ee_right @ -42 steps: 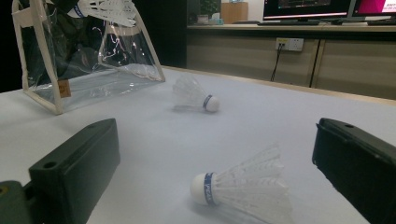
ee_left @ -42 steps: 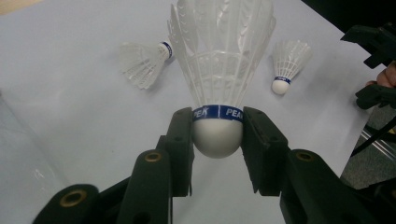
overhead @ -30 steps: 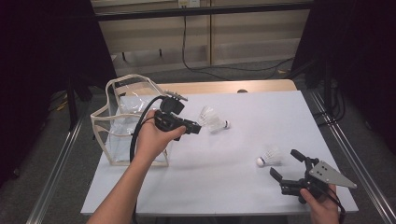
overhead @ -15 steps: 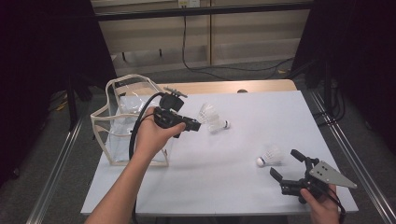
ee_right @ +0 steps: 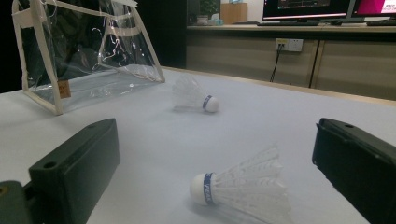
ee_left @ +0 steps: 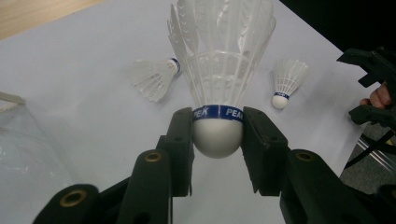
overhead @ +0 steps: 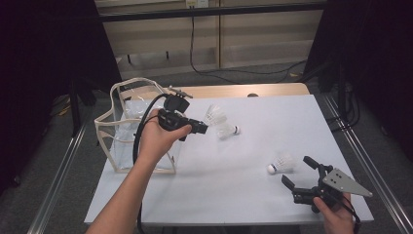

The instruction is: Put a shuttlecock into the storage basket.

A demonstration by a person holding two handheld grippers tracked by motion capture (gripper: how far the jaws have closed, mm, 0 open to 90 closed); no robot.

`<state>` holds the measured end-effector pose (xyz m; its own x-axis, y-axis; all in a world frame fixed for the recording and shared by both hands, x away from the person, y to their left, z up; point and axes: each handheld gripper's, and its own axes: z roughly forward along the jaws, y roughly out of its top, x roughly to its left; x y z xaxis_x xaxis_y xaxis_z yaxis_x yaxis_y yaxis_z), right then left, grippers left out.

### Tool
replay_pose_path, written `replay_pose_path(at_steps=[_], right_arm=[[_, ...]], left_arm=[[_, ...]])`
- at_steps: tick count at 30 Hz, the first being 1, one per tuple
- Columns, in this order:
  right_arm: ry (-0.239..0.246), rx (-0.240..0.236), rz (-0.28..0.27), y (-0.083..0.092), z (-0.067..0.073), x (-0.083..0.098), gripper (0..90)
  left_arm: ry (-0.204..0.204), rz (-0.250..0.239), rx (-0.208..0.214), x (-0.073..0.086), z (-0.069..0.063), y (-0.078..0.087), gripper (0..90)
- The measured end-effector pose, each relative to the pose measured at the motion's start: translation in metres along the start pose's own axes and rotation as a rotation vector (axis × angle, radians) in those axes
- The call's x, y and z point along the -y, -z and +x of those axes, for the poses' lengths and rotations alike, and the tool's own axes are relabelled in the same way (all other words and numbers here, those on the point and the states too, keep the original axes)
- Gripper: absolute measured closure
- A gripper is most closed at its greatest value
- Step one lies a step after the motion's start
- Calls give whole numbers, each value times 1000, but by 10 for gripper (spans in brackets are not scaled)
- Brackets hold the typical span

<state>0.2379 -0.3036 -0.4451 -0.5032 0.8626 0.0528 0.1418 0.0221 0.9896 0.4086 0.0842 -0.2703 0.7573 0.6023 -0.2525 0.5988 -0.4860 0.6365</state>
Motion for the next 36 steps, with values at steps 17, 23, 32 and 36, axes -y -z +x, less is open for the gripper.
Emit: replay_pose_path(at_steps=[17, 23, 32, 36], right_arm=[[0, 0, 0, 0, 0, 0, 6], [0, 1, 0, 0, 0, 0, 7], [1, 1, 0, 0, 0, 0, 7], [1, 1, 1, 0, 0, 0, 7]], left_arm=[[13, -6, -12, -6, 2, 8, 654], [24, -14, -20, -7, 4, 10, 654], [17, -8, -30, -11, 6, 15, 654], [26, -16, -36, -12, 6, 16, 654]])
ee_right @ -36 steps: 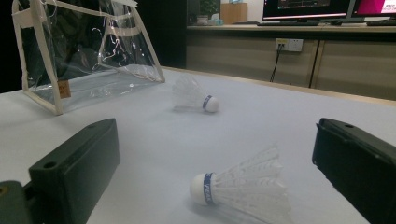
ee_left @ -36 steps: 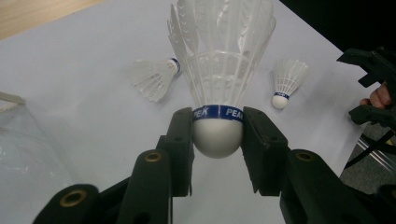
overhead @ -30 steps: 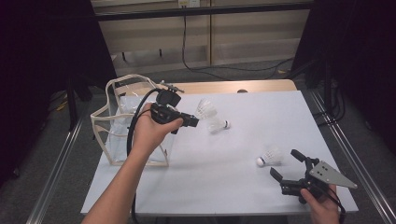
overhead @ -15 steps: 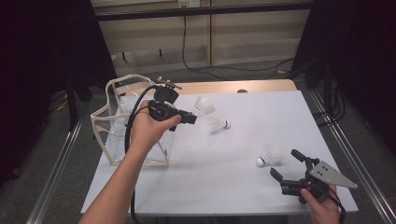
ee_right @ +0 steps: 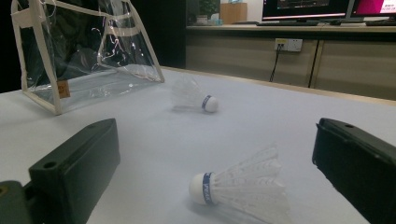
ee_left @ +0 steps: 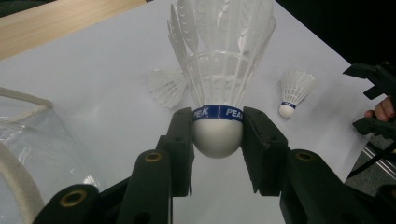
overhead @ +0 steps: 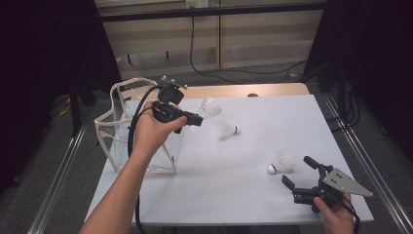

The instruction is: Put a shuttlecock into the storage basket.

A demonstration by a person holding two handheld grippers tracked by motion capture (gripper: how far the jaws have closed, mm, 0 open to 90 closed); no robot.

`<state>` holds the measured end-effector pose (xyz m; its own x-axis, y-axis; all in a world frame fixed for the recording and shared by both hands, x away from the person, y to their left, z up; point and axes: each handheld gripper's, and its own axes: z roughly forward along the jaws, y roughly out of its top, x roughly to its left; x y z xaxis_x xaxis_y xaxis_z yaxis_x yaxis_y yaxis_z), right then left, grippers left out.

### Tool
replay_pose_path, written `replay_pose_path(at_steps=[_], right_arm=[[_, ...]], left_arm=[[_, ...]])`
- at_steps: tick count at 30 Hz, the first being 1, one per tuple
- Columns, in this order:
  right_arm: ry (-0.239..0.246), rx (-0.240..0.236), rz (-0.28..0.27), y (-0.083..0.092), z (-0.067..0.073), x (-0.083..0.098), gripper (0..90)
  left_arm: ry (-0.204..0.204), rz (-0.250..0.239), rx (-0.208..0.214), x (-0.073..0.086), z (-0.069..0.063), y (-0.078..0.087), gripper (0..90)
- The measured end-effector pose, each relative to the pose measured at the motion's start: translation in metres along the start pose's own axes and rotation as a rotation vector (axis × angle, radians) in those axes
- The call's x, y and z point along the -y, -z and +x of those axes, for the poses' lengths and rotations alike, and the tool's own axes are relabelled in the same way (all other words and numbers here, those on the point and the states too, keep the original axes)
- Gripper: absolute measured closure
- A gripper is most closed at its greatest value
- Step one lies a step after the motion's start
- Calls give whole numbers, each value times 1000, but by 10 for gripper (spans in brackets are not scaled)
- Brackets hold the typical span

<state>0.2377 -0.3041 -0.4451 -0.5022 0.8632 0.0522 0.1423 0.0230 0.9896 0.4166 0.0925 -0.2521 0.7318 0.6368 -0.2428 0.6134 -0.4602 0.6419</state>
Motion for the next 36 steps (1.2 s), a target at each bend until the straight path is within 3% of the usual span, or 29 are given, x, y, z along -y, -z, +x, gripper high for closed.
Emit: replay_pose_path(at_steps=[15, 36], right_arm=[[2, 0, 0, 0, 0, 0, 7], [0, 1, -1, 0, 0, 0, 7]], left_arm=[[-4, 2, -17, -4, 5, 6, 654], [30, -16, -43, -10, 16, 13, 654]])
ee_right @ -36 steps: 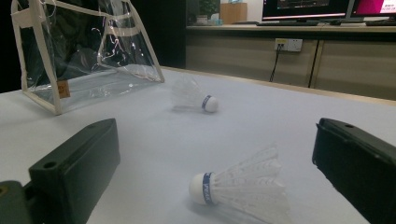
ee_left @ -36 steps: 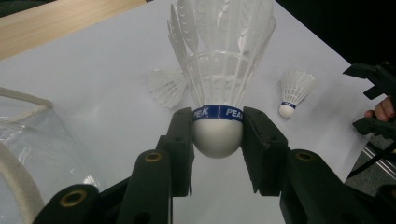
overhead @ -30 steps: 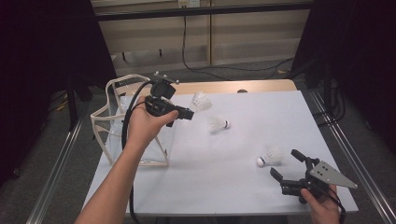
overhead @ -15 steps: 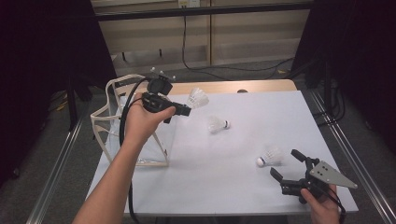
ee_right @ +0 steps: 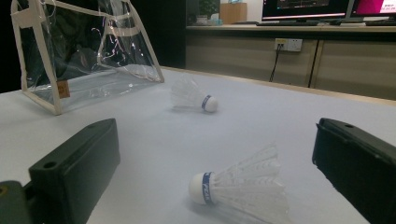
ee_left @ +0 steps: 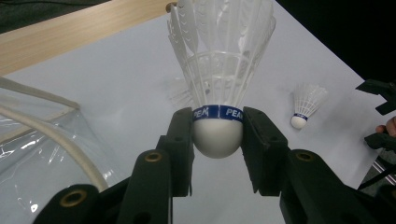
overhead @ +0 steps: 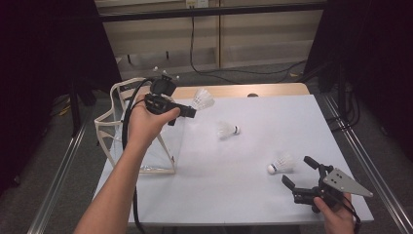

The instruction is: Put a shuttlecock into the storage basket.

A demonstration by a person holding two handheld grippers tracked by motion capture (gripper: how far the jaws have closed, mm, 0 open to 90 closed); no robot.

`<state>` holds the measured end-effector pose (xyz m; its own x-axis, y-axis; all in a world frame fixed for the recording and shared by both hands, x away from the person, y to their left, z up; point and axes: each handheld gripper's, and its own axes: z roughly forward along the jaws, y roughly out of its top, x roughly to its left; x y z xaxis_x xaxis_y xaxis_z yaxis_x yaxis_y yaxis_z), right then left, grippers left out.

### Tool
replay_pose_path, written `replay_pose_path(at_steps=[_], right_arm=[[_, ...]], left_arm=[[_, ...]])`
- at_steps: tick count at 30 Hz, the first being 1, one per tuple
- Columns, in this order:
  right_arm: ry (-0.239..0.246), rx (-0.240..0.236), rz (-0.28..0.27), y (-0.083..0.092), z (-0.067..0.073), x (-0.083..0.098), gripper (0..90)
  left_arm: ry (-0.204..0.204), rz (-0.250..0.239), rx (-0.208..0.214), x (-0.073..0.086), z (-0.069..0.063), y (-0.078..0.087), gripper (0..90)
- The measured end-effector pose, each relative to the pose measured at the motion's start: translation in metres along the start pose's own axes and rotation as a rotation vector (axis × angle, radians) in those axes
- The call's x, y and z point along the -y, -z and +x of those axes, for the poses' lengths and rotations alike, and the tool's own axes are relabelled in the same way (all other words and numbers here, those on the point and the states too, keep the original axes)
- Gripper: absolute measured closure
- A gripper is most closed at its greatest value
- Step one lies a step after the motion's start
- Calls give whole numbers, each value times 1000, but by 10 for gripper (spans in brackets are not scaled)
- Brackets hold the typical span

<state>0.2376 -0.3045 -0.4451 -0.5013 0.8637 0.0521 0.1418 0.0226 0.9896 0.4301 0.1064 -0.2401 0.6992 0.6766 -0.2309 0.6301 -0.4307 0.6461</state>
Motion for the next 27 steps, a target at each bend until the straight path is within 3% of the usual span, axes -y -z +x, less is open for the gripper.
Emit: replay_pose_path(at_steps=[27], right_arm=[[-1, 1, -1, 0, 0, 0, 7]], left_arm=[[18, -19, -35, -6, 9, 7, 654]])
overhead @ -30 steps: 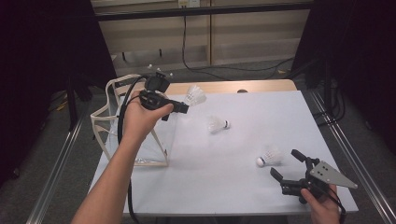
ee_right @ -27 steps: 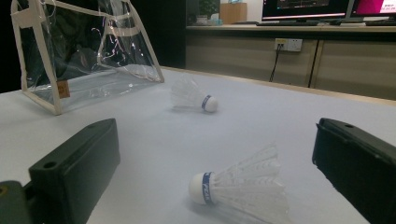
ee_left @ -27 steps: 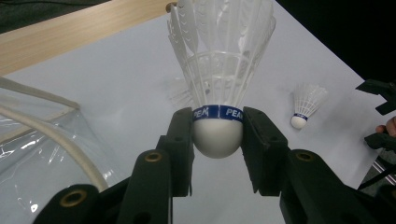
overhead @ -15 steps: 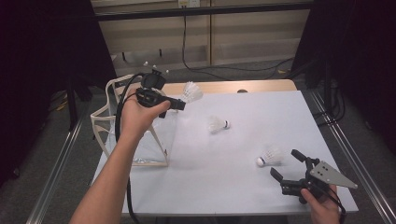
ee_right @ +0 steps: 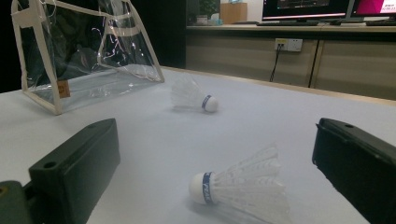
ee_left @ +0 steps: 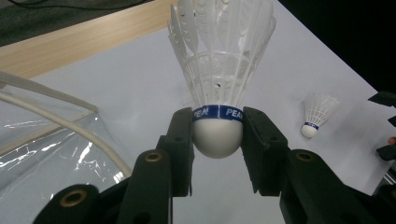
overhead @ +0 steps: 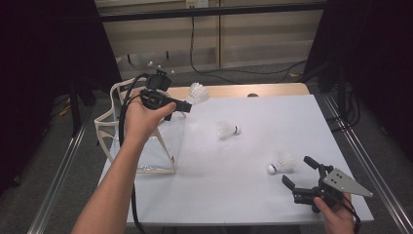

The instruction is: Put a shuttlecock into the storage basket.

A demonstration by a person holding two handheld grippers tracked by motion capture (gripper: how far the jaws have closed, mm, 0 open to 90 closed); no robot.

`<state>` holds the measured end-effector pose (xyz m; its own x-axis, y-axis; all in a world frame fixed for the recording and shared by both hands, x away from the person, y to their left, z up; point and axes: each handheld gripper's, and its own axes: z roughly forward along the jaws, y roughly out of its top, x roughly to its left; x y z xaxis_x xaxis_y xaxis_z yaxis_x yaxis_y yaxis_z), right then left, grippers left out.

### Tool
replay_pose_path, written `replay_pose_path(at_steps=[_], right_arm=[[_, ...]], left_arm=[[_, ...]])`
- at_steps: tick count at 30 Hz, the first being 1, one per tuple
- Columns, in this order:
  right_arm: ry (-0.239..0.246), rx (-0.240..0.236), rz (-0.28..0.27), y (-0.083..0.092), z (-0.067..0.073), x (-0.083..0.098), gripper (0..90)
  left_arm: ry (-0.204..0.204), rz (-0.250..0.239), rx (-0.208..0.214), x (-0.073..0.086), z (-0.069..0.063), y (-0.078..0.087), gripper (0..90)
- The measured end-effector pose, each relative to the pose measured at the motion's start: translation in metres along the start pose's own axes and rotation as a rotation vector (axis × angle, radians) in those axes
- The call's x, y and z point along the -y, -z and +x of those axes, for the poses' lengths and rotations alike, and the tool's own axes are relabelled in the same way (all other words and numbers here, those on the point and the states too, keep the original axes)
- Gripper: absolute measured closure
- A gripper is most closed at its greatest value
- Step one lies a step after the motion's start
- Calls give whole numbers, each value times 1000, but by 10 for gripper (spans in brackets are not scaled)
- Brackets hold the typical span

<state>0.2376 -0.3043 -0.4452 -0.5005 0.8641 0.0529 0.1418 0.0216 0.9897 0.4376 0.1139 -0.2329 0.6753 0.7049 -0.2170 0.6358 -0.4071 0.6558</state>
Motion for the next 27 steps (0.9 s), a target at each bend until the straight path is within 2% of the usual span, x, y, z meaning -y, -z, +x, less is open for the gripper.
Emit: replay_pose_path(at_steps=[17, 27], right_arm=[[0, 0, 1, 0, 0, 0, 7], [1, 0, 1, 0, 0, 0, 7]], left_arm=[[3, -1, -16, -2, 4, 4, 654], [18, -7, -28, -3, 10, 7, 654]])
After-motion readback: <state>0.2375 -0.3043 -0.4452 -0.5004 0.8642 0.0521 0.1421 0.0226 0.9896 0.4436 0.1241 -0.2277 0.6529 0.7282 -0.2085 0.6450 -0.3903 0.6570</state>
